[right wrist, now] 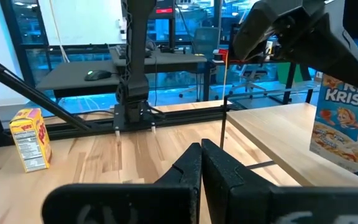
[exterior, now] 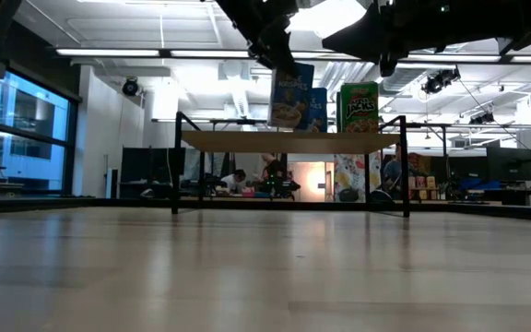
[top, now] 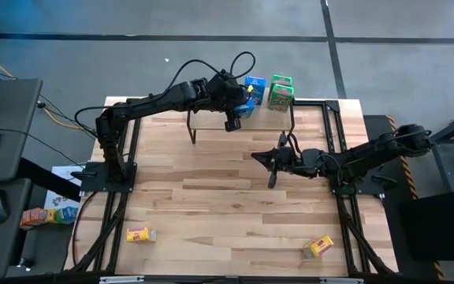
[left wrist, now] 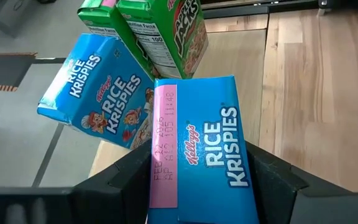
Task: Stack cereal on shelf
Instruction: Adjust the bottom blue cereal box to be aligned with the other blue cereal box
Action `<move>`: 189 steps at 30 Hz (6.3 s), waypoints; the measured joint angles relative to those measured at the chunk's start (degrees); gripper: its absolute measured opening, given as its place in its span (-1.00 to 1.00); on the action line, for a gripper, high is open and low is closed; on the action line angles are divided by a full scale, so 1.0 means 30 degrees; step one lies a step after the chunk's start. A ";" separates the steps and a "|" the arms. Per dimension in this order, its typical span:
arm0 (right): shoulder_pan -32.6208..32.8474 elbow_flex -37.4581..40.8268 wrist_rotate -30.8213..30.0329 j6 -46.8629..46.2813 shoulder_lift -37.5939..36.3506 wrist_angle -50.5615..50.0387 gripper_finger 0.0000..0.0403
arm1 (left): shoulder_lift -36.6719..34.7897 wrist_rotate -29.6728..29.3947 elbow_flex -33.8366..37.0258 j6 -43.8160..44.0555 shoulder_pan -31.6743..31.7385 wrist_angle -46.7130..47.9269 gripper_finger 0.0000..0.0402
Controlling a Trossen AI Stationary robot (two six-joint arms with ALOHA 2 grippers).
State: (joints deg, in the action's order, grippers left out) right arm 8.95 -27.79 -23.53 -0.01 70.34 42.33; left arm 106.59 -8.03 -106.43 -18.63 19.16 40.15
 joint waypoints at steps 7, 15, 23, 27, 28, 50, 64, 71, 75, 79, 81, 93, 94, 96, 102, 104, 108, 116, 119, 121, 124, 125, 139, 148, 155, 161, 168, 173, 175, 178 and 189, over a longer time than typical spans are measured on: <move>0.0000 0.0000 0.0007 0.0000 -0.0006 0.0000 -1.00 | 0.0000 -0.0027 0.0002 0.0151 0.0276 0.0685 0.01; 0.0007 0.0000 0.0007 0.0000 -0.0006 -0.0007 -1.00 | 0.0000 -0.1282 0.0015 0.0292 0.0379 0.0607 0.01; 0.0000 0.0000 0.0015 0.0007 -0.0006 -0.0007 -1.00 | 0.0000 -0.0369 0.0029 0.0599 0.0379 -0.0219 0.01; 0.0000 0.0000 0.0018 0.0007 -0.0006 -0.0007 -1.00 | 0.0000 0.0160 0.0029 0.0686 0.0379 -0.1395 0.01; 0.0000 0.0000 0.0018 0.0006 -0.0006 -0.0009 -1.00 | 0.0000 0.0169 0.0029 0.0686 0.0379 -0.1651 0.01; 0.0000 0.0000 0.0022 0.0007 -0.0006 0.0270 -1.00 | 0.0255 0.3096 0.3125 0.1161 0.0750 -0.7059 0.01; 0.0004 0.0000 -0.0007 0.0153 -0.0006 0.0481 -1.00 | 0.0211 0.2999 0.3395 0.0961 0.0750 -0.7513 0.16; 0.0000 0.0000 -0.0015 0.0153 -0.0006 0.0495 -1.00 | 0.0211 0.2197 0.3395 0.0321 0.0758 -0.7509 0.44; 0.0001 0.0000 -0.0022 0.0153 -0.0006 0.0495 -1.00 | 0.0211 0.1945 0.3394 0.0013 0.0758 -0.7825 0.56; 0.0000 0.0000 -0.0031 0.0228 -0.0006 0.0495 -1.00 | 0.0211 0.1933 0.2947 -0.0163 0.0808 -0.7937 0.60; 0.0007 0.0000 -0.0036 0.0441 -0.0006 0.0495 -1.00 | 0.0211 0.1920 0.2765 -0.0033 0.0809 -0.7936 0.60; 0.0007 0.0000 0.0036 0.0979 -0.0006 0.0533 -1.00 | -0.2622 0.0943 0.0953 -0.0191 0.0676 -0.4205 0.60; 0.0007 0.0000 0.0051 0.1018 -0.0006 0.0538 -1.00 | -0.3028 0.1086 0.0933 0.0040 0.0663 -0.3909 0.60; 0.0007 0.0000 0.0051 0.1020 -0.0006 0.0534 -1.00 | -0.3749 0.1891 0.0932 0.0404 0.0686 -0.2986 0.60; 0.0007 0.0000 0.0044 0.0515 -0.0006 0.0539 -1.00 | -0.5544 0.3592 0.4693 0.2043 0.0750 -0.4094 0.60; 0.0007 0.0000 0.0066 0.0442 -0.0006 0.0465 -1.00 | -0.6167 0.3632 0.7263 0.2315 0.0750 -0.6126 0.60; 0.0007 0.0000 0.0073 0.0095 -0.0006 0.0430 -1.00 | -0.6717 0.3589 1.2740 0.3056 0.0753 -1.3151 0.60; 0.0007 0.0000 0.0095 0.0153 -0.0006 0.0411 -1.00 | -0.5288 0.0957 1.6551 0.3916 0.0714 -2.0593 0.40; -0.0022 0.0007 0.0140 0.0475 -0.0006 0.0394 -1.00 | -0.4797 0.0612 1.6524 0.4461 0.0697 -2.1106 0.14; -0.0073 0.0007 0.0160 0.0503 -0.0006 0.0379 -1.00 | -0.4359 0.0446 1.6524 0.4640 0.0629 -2.1196 -0.11; -0.0220 0.0007 0.0451 0.0461 -0.0006 0.0364 -1.00 | -0.3854 0.0284 1.6538 0.4664 0.0558 -2.1341 -0.55; -0.0274 0.0007 0.0636 0.0452 -0.0006 0.0357 -1.00 | -0.3709 0.0277 1.6524 0.4685 0.0510 -2.1512 -0.72; -0.0495 0.0007 0.1027 0.0452 0.0023 0.0389 -1.00 | -0.3220 -0.0372 1.5970 0.5086 0.0109 -2.2366 -1.00; -0.0495 0.0007 0.1035 0.0452 0.0023 0.0408 -1.00 | -0.3060 -0.0430 1.5676 0.5348 -0.0036 -2.1723 -1.00; -0.0509 0.0007 0.0887 0.0488 0.0030 0.0546 -1.00 | -0.1503 -0.0578 1.4644 0.5399 0.0269 -2.1423 -1.00; -0.0705 0.0007 0.0940 0.0481 0.0037 0.0381 -1.00 | 0.0139 -0.0651 1.2784 0.5181 0.0368 -2.1029 -1.00; -0.0736 0.0007 0.0998 0.0506 0.0037 -0.0022 -1.00 | -0.0758 -0.0747 1.2502 0.4822 0.0378 -1.8664 -1.00; -0.0729 0.0007 -0.1201 0.1494 0.0037 0.0537 -1.00 | -0.3200 -0.0713 1.2513 0.4109 0.0128 -1.6376 -1.00; -0.0743 0.0007 -0.3668 0.1513 -0.0045 0.0418 -1.00 | -0.4550 -0.0244 1.3043 0.3987 0.0039 -1.6040 -1.00; -0.0695 -0.0093 -0.7745 0.1014 -0.0094 -0.0308 -1.00 | -0.6784 0.0860 1.4884 0.4240 -0.0051 -1.7324 -1.00; -0.1955 -0.5815 -1.2139 -0.4949 0.0160 -1.5481 -1.00 | -1.3884 0.2106 2.2906 0.6203 -0.1525 -2.0299 -1.00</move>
State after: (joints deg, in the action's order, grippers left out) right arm 3.09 -45.24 -59.95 -14.86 70.82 -4.12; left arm 64.93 -1.72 -37.72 -0.02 14.58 -20.74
